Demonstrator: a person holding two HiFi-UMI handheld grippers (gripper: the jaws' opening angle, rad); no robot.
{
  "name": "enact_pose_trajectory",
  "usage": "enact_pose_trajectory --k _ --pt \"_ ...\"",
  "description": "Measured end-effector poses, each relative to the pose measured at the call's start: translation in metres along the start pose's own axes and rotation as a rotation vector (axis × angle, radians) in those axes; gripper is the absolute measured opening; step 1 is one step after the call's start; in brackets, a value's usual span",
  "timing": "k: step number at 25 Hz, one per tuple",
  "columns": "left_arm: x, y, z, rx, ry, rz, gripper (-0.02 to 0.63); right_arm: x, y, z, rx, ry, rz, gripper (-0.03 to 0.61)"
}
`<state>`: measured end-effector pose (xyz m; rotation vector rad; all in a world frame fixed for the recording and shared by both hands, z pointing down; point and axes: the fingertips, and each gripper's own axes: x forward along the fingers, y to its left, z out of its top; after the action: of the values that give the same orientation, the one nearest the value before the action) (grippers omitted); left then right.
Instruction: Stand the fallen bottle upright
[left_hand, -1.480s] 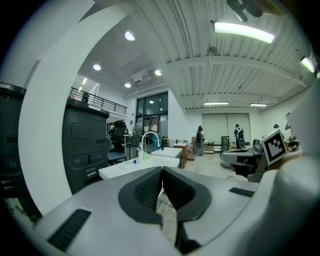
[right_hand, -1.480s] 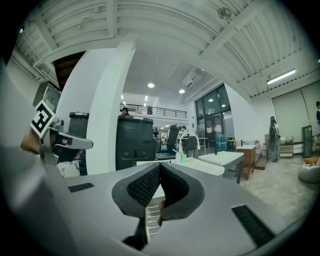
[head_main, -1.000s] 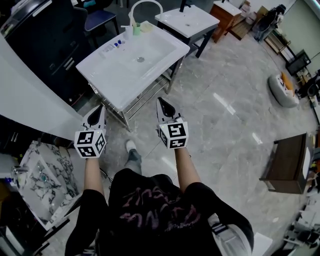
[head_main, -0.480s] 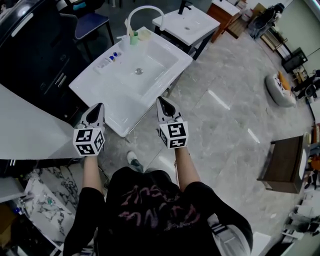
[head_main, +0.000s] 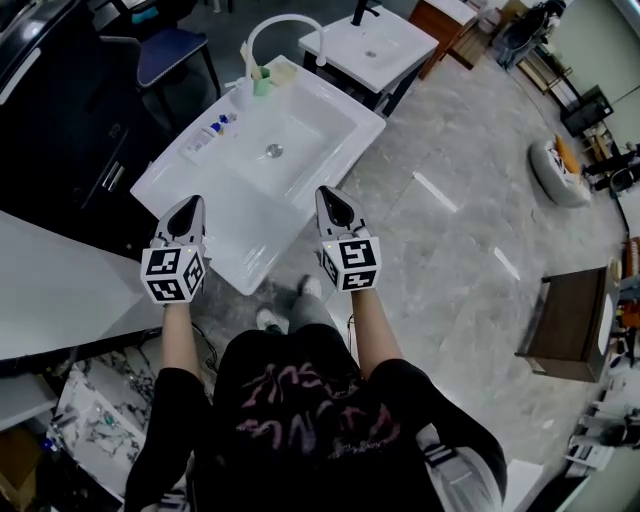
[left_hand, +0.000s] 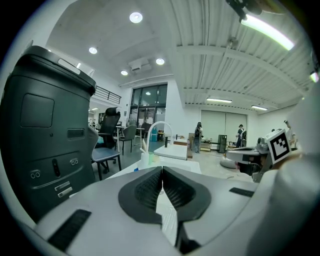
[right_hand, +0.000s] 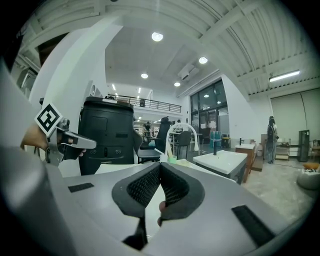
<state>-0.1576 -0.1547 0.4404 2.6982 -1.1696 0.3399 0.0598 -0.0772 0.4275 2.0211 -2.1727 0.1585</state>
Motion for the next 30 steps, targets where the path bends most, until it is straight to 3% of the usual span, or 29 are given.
enact_pose_trajectory --k 7,18,27,29,30 --pt "0.052 0.009 0.006 -0.005 0.02 0.034 0.017 0.056 -0.031 0.0 0.008 0.007 0.045 0.014" --pt "0.147 0.042 0.003 -0.033 0.117 0.159 0.017 0.17 -0.09 -0.02 0.026 0.072 0.18 0.014" --pt "0.222 0.066 -0.004 0.053 0.242 0.16 0.018 0.233 -0.125 -0.043 0.039 0.137 0.24 0.014" --pt "0.238 0.073 -0.011 0.077 0.288 0.147 0.046 0.243 -0.127 -0.046 0.047 0.151 0.257 0.014" --pt "0.245 0.077 -0.015 0.091 0.316 0.143 0.101 0.247 -0.127 -0.048 0.052 0.158 0.265 0.014"
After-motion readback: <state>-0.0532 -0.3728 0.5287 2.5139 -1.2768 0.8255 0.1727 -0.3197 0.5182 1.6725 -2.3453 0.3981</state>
